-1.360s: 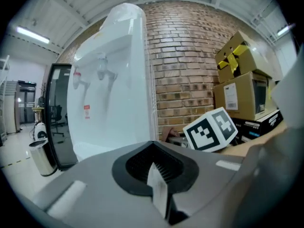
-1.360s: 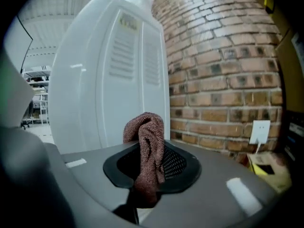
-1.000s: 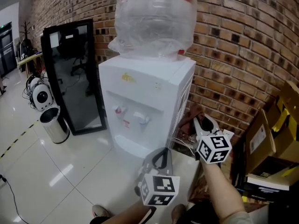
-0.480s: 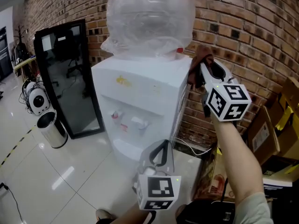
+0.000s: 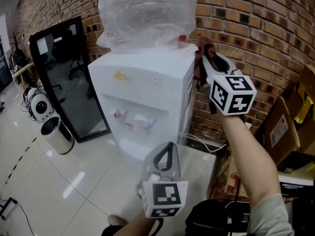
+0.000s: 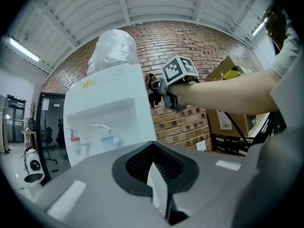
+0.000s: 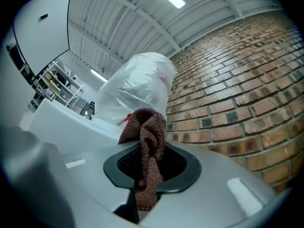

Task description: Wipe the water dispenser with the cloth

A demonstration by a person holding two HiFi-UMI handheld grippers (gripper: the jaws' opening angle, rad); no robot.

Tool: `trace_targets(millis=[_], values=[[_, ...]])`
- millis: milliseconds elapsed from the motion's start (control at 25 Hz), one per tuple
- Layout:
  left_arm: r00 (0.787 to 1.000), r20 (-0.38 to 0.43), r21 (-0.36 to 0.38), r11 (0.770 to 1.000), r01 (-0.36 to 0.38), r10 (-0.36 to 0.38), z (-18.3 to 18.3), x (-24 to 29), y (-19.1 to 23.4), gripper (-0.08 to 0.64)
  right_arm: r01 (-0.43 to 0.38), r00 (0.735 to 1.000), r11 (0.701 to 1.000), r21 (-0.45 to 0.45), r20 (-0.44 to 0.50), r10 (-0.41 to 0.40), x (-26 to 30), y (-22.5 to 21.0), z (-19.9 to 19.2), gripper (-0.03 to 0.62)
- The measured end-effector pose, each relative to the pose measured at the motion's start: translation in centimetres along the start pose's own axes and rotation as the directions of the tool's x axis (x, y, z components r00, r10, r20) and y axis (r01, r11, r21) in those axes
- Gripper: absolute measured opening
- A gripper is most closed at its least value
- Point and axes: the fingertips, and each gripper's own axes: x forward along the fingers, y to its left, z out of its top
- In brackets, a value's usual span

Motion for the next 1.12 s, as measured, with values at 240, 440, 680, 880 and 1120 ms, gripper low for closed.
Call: trace_targets(millis=[240,440,680,880,1120], values=[[0.999,-0.022,-0.005,1.000,-0.024,0.024,-2.1,0.0,-0.3,0.000,-0.002,0.993,1.000,0.028,-0.119,0.006,-1.4,0.4,-6.3,0.087],[0.998,-0.055,-0.040,0.999,-0.032,0.030,-4.7,0.4,-1.2,0.000,-0.007,0.980,0.999,0.053,-0.199,0.017,-2.7,1.6,-11.6,0.089],[0.997,-0.069,-0.065,0.998,-0.024,0.020,-7.4,0.1,-2.0,0.000,-0.006,0.957,0.997,0.082,-0.289,0.030,-4.6,3.0,-18.2,0.089],[0.991,-0.127,-0.088,0.995,-0.041,0.030,-11.3,0.2,-2.3,0.000,-0.019,0.924,0.995,0.096,-0.378,0.055,-6.3,4.0,-24.3,0.089],[0.981,-0.194,-0.110,0.992,-0.055,0.033,-16.0,0.4,-3.3,0.000,-0.002,0.896,0.982,0.189,-0.435,0.085,-8.3,5.4,-30.0,0.089]])
